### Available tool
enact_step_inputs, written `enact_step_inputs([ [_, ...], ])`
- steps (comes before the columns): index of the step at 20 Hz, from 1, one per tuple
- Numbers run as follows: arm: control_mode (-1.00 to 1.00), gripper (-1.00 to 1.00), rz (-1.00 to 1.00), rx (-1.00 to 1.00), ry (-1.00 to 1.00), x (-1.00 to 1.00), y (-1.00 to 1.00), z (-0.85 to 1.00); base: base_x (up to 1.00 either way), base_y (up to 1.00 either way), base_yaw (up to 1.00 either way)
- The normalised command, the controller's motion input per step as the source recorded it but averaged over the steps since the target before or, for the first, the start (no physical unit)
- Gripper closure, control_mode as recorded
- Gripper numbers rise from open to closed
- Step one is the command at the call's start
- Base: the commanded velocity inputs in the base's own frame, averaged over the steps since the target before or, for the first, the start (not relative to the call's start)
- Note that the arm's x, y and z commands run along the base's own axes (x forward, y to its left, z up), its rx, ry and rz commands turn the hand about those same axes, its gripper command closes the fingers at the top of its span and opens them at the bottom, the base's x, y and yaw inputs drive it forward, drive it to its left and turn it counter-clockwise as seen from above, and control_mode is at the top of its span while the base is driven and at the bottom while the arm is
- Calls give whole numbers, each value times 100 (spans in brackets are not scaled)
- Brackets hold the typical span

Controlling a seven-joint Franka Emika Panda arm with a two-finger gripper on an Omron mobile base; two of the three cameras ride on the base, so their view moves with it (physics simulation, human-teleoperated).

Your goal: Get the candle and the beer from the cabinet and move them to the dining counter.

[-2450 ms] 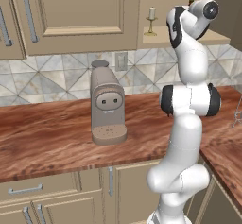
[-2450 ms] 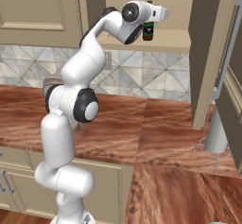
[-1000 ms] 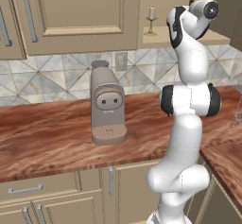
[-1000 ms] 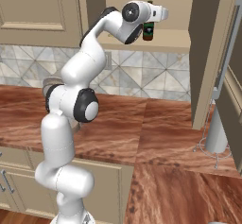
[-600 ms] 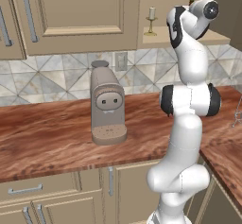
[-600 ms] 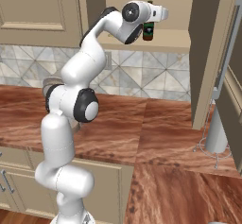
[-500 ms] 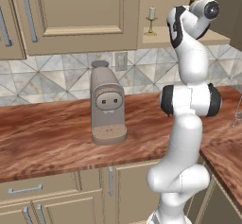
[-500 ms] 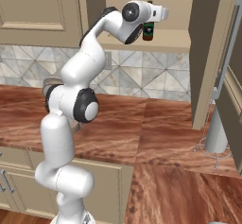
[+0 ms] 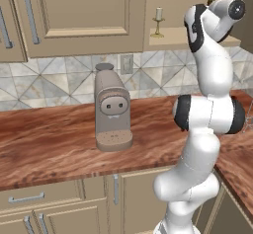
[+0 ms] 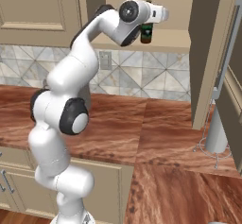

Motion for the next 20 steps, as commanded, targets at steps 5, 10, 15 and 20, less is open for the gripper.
enact_step_inputs([
  [5,-100,100,0,0,-1,-85,38,0,0,0,0],
  [10,-100,100,0,0,0,-82,61,0,0,0,0],
  [15,-100,100,1,0,3,-82,48,0,0,0,0],
  [20,-100,100,1,0,6,-72,42,0,0,0,0],
])
